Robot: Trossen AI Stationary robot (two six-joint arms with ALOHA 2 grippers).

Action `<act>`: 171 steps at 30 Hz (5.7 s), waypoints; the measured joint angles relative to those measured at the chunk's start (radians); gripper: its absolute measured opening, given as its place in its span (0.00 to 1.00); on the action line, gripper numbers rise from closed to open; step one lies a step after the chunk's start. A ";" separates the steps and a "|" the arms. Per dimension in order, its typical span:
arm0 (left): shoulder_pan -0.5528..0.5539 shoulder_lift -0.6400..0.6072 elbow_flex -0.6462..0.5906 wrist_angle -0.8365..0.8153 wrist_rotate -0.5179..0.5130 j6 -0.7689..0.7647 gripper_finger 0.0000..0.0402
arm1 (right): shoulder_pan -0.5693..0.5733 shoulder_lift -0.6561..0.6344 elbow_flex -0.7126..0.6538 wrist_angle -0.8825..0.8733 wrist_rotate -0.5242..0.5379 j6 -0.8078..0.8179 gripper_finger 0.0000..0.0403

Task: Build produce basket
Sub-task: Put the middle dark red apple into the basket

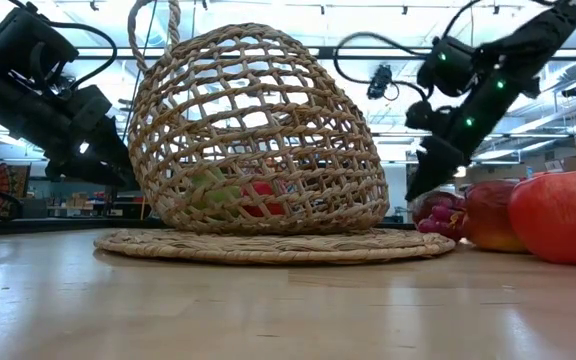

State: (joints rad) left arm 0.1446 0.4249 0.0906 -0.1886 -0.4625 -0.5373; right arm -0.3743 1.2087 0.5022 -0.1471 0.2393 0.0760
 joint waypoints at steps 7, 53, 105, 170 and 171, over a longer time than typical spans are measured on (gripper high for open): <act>0.000 0.000 0.000 0.000 0.000 0.000 0.89 | -0.033 0.000 -0.114 0.129 0.002 0.010 0.98; 0.000 0.000 0.000 0.000 0.000 0.000 0.89 | 0.018 0.000 0.425 0.092 -0.032 0.191 0.87; 0.000 0.000 0.000 0.000 0.000 0.000 0.89 | 0.500 0.408 0.544 0.845 0.388 -1.844 0.87; 0.000 0.000 0.000 -0.001 0.000 0.000 0.89 | 0.262 0.870 1.312 -0.279 -0.054 -0.859 0.87; 0.000 0.000 0.000 -0.001 0.000 0.000 0.89 | 0.258 0.869 1.312 -0.302 -0.063 -0.842 0.87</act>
State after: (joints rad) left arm 0.1448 0.4250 0.0910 -0.1894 -0.4623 -0.5372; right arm -0.1161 2.0773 1.8145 -0.4489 0.1761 -0.7660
